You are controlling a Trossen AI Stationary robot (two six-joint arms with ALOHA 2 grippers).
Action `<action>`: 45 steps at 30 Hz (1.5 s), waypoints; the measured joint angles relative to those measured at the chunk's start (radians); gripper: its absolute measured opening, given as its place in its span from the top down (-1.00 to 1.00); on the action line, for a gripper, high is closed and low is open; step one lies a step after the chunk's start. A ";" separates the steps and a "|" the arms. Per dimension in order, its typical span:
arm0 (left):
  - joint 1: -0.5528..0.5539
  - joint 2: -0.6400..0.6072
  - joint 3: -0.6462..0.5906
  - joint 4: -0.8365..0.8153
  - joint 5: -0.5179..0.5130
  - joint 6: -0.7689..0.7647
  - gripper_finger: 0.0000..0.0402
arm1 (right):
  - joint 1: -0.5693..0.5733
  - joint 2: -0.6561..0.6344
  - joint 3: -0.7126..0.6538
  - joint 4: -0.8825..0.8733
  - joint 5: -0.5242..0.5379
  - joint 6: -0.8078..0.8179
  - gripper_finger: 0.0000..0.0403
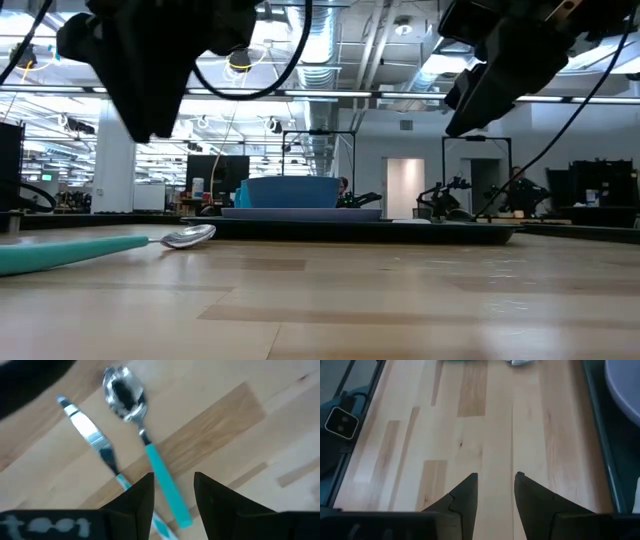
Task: Set up tray
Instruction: Put the blue spoon on the black napkin to the left of the blue fork on the black tray
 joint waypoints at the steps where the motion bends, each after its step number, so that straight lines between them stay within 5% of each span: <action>1: 0.000 0.001 -0.001 -0.006 0.010 0.000 0.36 | 0.006 0.000 0.000 -0.002 0.002 0.002 0.41; 45: 0.085 -0.004 -0.354 0.454 0.170 0.012 0.36 | 0.083 0.001 0.000 -0.014 0.104 0.064 0.41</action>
